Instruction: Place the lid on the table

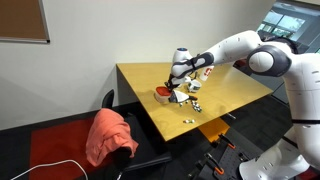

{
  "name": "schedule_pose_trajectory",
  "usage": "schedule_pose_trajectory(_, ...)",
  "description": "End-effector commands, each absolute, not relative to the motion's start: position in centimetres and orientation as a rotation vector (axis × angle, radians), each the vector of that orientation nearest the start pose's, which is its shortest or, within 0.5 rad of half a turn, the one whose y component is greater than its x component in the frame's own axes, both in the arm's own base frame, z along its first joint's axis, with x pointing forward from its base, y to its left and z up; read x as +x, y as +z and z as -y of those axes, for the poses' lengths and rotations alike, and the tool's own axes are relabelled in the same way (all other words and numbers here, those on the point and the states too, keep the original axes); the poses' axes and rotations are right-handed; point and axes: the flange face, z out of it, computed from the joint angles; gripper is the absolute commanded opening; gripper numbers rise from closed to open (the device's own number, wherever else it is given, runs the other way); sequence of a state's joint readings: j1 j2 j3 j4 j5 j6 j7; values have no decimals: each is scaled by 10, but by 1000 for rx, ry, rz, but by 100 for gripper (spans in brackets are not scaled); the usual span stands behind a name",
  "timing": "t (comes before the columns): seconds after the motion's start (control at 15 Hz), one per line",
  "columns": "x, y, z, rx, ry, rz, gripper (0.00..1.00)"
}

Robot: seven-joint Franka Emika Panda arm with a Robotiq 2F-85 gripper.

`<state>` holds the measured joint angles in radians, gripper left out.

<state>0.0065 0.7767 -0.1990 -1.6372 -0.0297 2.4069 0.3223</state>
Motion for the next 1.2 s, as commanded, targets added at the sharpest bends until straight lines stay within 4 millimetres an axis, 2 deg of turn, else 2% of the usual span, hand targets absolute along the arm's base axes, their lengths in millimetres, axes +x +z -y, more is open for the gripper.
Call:
schedule_pose_trajectory(0.0,683,184,114,-3247,-59,-731,2)
schedule_pose_trajectory(0.27,684,200,107,-3244,-138,-700,2)
schedule_pose_trajectory(0.73,681,258,108,-3194,-307,-689,2)
schedule_pose_trajectory(0.93,681,276,111,-3177,-354,-705,2)
schedule_pose_trajectory(1.13,694,282,134,-3146,-389,-820,2)
